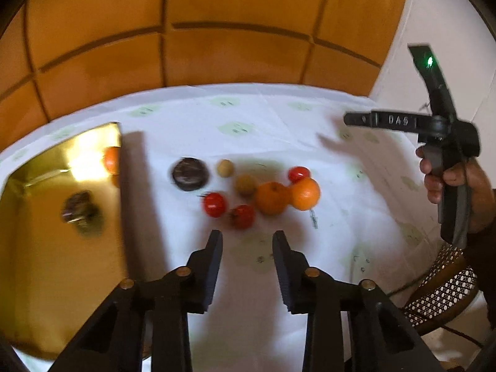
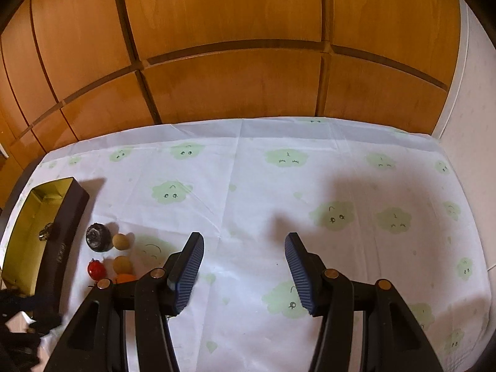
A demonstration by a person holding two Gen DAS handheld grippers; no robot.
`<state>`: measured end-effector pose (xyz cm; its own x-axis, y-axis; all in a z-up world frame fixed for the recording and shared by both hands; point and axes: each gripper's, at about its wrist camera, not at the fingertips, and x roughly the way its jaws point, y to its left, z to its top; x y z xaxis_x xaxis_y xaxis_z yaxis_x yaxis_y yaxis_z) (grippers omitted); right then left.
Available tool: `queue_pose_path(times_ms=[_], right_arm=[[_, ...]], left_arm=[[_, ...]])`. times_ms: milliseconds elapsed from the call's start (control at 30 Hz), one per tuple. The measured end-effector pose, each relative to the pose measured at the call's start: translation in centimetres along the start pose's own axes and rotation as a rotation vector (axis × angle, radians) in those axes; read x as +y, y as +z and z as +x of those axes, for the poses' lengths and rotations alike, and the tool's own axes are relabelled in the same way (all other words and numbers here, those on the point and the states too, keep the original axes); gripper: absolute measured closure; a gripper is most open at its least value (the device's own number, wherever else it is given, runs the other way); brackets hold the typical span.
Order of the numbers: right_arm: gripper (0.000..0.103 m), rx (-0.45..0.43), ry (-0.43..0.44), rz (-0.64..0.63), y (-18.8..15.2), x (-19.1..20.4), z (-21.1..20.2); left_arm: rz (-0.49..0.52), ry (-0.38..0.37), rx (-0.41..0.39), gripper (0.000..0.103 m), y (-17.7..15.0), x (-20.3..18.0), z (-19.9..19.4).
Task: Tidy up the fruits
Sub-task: 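Grasp the cherry tomato with the left tool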
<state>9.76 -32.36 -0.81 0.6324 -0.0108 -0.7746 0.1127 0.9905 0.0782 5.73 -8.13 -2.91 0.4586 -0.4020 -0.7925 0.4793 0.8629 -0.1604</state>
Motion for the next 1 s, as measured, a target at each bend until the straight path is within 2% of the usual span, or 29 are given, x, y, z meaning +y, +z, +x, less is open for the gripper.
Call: queue_pose_path(times_ms=[167,267,567,733,767,1000], right_arm=[[0.048,-0.007,0.027,0.023,0.2,-0.2,-0.3],[0.048,-0.005,0.046,0.040,0.3,-0.3,-0.3],[0.048,0.004,0.065,0.048,0.3,-0.2,-0.3],[0.048,0.005,0.060,0.038,0.2,-0.1,-0.2],[0.048,0.006,0.057,0.037,0.2,-0.1,-0.1],[0.048,0.042,0.058,0.065,0.3,-0.9,0.8]], left_arm=[[-0.072,0.012,0.060,0.071,0.5,0.1,4.0],[-0.098,0.048,0.066,0.071,0.8,0.4,5.2],[-0.113,0.077,0.074,0.065,1.3,0.4,7.2],[-0.099,0.092,0.080,0.069,1.6,0.3,7.8],[-0.092,0.095,0.082,0.076,1.5,0.2,7.9],[-0.026,0.093,0.032,0.077,-0.2,-0.2,5.7]])
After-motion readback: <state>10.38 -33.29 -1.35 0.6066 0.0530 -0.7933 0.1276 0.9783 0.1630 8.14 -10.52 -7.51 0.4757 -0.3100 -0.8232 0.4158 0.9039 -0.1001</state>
